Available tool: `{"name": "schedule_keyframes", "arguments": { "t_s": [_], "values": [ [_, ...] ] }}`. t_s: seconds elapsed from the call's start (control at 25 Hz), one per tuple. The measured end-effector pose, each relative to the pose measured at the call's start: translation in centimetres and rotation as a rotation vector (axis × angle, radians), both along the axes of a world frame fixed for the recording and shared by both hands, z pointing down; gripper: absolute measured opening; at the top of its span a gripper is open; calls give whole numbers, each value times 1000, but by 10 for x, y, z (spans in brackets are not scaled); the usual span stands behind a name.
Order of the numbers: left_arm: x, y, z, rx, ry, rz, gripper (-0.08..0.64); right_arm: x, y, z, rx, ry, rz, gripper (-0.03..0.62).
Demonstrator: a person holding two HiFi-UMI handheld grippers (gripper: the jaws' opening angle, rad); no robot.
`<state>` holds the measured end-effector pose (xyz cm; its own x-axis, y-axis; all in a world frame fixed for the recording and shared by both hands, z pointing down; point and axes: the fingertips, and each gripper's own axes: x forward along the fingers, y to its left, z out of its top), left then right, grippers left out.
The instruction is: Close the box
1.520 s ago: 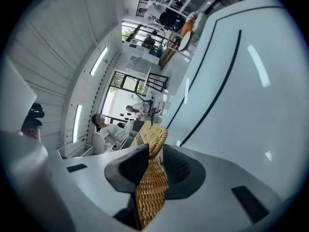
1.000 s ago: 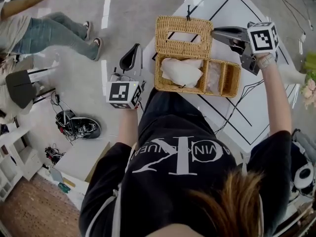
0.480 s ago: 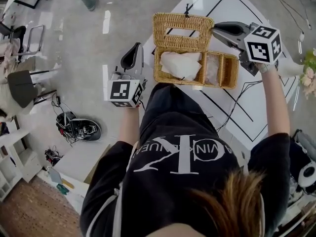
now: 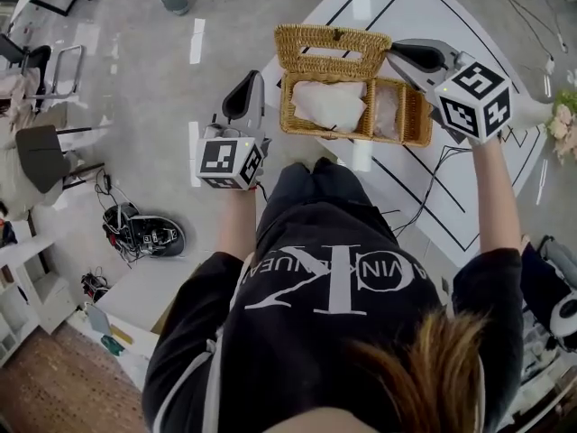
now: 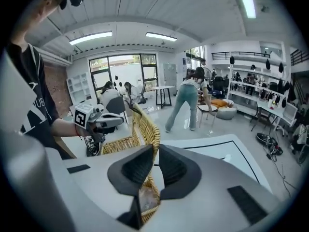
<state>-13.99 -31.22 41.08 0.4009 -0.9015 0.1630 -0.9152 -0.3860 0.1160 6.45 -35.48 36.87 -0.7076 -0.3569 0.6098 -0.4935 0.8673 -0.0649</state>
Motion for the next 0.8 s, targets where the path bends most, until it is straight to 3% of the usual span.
{"name": "schedule_keyframes", "arguments": {
  "t_s": [0.8],
  "values": [
    [-43, 76, -11, 13, 8, 12, 7, -3, 85, 10, 198, 125, 205, 38]
  ]
}}
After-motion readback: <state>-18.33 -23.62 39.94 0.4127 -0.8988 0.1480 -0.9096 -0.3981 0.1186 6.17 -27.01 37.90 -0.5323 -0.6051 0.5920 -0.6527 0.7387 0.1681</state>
